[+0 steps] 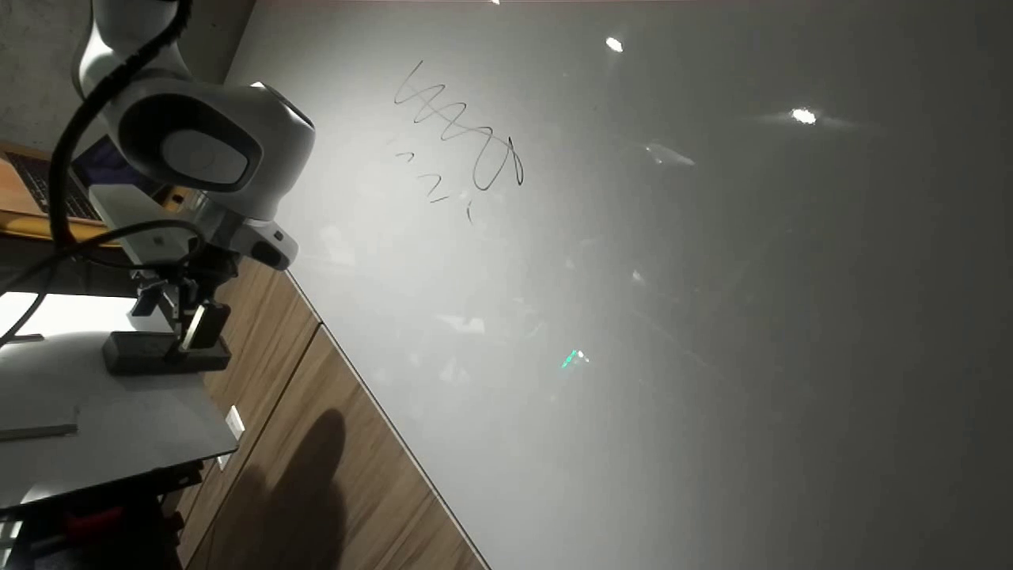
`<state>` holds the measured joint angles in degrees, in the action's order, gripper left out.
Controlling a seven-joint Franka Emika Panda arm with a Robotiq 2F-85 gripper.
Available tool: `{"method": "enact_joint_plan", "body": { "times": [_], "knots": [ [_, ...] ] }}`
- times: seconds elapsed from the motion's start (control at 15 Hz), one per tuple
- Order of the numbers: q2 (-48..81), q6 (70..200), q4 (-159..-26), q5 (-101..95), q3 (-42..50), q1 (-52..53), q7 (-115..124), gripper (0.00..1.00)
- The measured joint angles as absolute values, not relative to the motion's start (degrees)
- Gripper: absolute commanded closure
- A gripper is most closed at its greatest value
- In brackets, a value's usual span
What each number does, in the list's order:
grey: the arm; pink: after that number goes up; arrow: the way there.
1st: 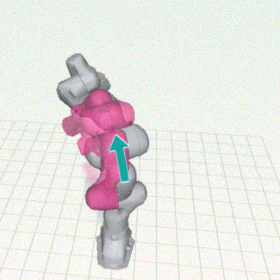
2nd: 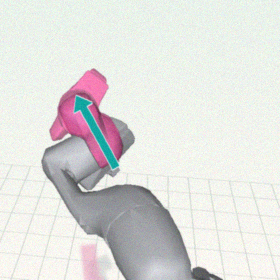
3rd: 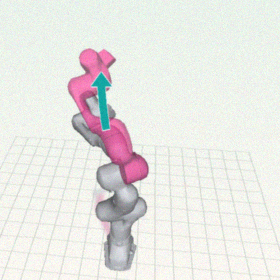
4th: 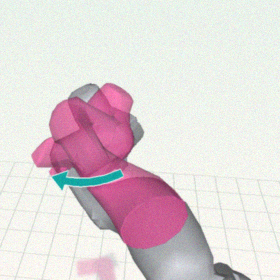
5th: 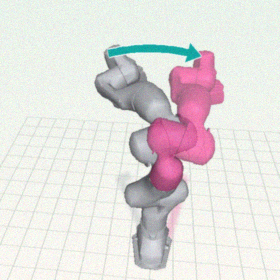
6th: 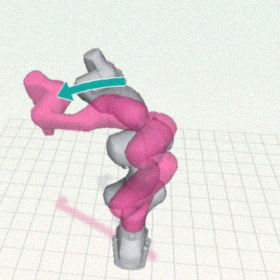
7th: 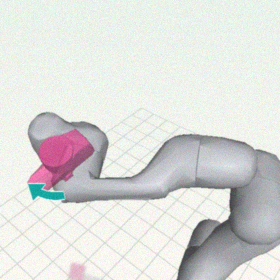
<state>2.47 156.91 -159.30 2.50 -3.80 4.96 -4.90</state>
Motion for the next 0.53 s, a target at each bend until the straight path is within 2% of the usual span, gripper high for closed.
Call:
{"method": "enact_joint_plan", "body": {
  "times": [0.53],
  "knots": [
    [2.84, 157.58, -159.29, 0.26, -3.80, 4.94, -3.20, 0.00]
  ]
}}
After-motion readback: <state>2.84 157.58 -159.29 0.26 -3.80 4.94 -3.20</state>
